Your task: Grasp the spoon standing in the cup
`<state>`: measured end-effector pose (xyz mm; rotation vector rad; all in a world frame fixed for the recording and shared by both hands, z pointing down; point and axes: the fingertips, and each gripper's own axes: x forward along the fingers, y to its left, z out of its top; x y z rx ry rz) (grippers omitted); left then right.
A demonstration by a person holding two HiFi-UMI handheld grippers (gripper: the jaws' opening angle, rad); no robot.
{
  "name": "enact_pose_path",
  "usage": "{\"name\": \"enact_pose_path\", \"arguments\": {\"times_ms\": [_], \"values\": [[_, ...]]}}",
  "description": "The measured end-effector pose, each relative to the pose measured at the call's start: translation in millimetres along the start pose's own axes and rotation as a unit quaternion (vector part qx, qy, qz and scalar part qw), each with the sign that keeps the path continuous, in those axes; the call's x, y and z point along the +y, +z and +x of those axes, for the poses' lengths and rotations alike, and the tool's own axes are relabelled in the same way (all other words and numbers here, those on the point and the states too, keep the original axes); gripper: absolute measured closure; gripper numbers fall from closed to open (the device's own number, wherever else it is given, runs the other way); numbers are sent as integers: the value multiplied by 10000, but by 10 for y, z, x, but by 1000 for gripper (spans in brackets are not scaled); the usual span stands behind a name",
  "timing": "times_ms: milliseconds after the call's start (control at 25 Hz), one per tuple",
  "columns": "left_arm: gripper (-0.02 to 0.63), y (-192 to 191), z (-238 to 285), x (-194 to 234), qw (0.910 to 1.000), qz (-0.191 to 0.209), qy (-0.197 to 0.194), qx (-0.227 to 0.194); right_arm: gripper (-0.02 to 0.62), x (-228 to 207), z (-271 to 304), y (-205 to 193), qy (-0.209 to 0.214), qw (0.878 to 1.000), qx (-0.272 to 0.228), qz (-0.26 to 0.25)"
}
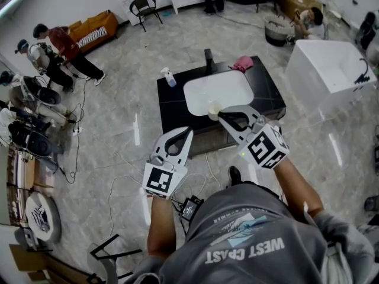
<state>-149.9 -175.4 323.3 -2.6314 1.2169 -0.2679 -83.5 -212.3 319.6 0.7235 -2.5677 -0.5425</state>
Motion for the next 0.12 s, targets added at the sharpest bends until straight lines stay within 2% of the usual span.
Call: {"name": "enact_pose_path", "arguments": {"times_ms": [120], "values": [[604,27,43,-43,10000,10,-38,-12,563,-28,-33,-32,2,10000,13,2]]}}
